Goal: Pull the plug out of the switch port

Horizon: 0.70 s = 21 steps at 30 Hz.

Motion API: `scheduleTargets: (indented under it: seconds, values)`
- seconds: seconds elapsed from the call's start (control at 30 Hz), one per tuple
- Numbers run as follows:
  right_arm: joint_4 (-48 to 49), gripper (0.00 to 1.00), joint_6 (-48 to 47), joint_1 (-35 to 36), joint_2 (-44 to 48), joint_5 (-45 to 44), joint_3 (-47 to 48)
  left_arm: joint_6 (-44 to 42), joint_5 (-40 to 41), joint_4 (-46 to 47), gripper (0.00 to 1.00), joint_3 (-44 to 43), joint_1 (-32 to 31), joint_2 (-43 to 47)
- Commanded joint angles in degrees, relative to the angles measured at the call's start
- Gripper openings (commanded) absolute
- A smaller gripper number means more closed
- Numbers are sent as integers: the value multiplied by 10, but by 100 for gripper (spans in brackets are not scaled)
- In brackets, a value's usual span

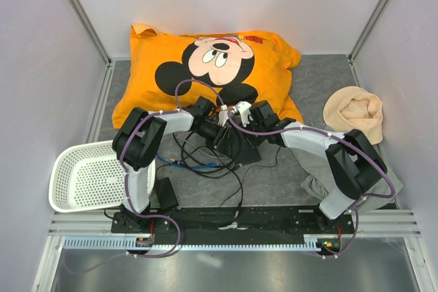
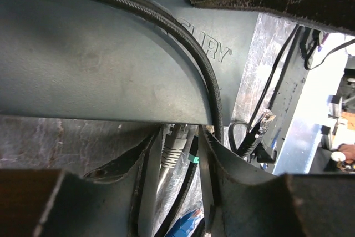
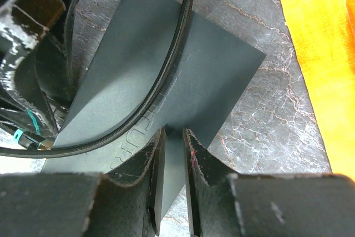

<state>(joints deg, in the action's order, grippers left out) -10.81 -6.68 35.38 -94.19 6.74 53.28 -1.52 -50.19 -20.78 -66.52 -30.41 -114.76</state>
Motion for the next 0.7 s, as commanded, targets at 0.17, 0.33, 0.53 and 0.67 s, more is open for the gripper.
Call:
scheduleTargets:
  seconds: [0.17,0.33,0.53,0.67]
  values:
    - [-102,27,9,3,-43,13,-22,4,29,-8,20,20,-6,-34]
    - [-103,28,8,4,-54,12,-14,8,49,-8,2,17,-6,-31]
    - [-105,28,7,3,-56,11,-12,-5,54,-58,2,-40,10,-36]
    - [-105,28,7,4,-56,11,-13,-18,55,-75,2,-76,29,-50]
